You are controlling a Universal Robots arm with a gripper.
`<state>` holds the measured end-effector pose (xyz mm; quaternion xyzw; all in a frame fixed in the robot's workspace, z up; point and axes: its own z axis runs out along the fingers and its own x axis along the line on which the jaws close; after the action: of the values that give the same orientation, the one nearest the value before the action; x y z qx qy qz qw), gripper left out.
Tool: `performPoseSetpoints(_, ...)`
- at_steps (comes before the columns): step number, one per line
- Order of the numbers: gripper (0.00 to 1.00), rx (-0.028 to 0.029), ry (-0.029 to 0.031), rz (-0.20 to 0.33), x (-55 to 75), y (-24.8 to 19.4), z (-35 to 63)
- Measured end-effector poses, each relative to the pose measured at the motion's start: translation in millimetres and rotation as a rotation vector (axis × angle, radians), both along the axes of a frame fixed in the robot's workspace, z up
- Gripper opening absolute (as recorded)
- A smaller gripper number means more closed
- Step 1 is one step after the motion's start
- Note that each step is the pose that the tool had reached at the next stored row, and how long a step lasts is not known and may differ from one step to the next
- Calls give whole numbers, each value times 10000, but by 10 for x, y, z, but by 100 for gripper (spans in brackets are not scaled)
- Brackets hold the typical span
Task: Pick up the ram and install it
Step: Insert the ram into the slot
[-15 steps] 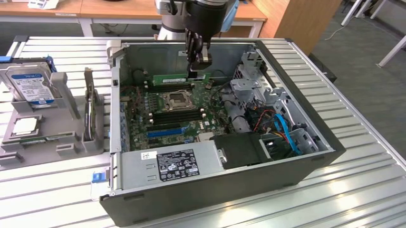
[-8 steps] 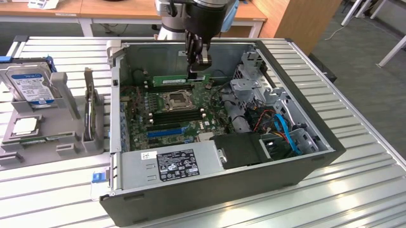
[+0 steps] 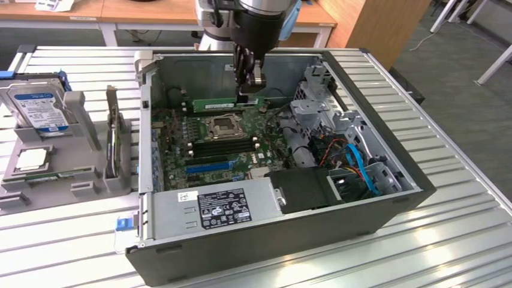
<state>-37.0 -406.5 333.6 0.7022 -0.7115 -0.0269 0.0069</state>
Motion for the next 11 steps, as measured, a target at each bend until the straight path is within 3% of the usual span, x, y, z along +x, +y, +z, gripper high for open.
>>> performPoseSetpoints(11, 12, 0, 0, 0, 0, 0, -102)
